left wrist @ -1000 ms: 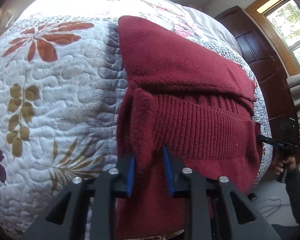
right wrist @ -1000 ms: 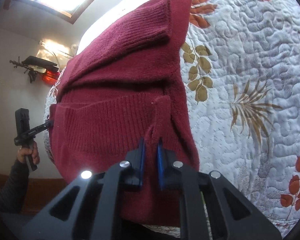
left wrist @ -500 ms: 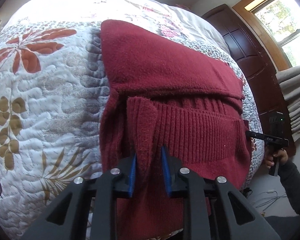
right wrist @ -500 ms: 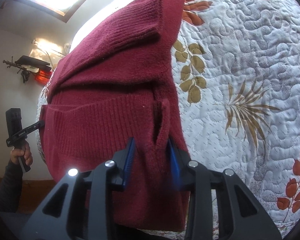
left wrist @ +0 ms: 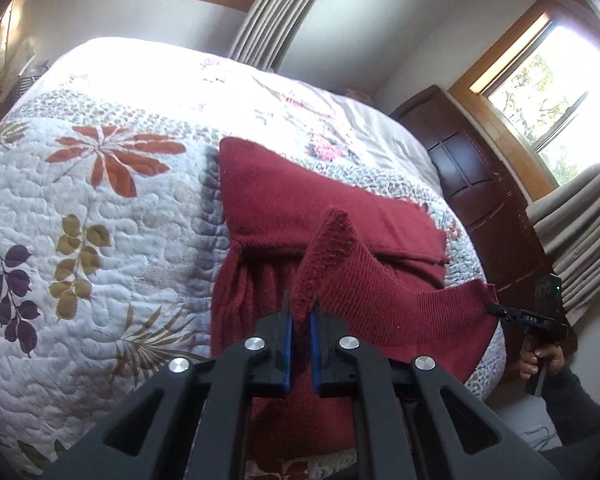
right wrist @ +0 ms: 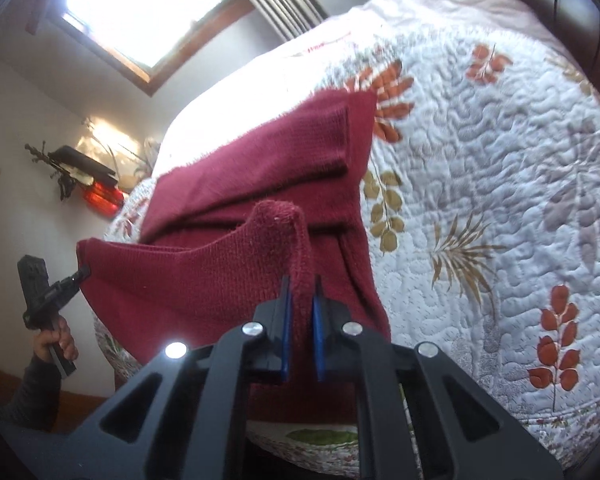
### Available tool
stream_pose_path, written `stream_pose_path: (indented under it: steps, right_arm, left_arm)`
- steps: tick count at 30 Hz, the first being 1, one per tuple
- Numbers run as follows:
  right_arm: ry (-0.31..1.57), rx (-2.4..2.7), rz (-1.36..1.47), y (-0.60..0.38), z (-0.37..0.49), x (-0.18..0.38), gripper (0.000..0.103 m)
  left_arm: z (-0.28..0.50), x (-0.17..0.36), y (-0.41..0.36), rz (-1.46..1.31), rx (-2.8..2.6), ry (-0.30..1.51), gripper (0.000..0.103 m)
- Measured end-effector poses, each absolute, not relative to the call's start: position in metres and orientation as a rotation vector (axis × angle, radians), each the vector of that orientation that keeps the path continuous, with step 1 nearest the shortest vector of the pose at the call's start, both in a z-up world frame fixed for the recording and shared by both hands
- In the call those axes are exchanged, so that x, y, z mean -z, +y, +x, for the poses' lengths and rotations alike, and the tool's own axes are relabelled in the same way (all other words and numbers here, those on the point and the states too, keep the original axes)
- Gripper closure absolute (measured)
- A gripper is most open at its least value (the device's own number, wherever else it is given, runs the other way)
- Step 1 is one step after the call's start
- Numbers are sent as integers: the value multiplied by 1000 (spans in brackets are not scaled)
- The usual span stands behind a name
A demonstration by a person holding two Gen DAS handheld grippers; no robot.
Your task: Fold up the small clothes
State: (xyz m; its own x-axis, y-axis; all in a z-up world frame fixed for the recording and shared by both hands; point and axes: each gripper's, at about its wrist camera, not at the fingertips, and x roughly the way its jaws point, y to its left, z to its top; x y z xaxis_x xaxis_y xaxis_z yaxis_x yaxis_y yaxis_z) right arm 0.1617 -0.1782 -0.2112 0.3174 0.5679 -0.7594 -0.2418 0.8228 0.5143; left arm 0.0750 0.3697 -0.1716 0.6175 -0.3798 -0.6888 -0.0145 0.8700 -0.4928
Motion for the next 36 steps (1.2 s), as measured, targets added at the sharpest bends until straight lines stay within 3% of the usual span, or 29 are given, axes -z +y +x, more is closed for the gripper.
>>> stream_pose_path:
  steps: [10,19,31,36]
  right_arm:
    - [975,-548,303,-174,190,144,95]
    - [921,-575,233,-146,284,105,95]
    - [1046,-544,245,-119,425,147,96]
    - [1130,-506,234,-109,461,185,96]
  left_arm:
    - [97,125,387,-517,241,740,97]
    - [189,96,402,-465,279,713,97]
    - [331,144,432,-584,243,874,97]
    - [374,188,445,-656,215,976,97]
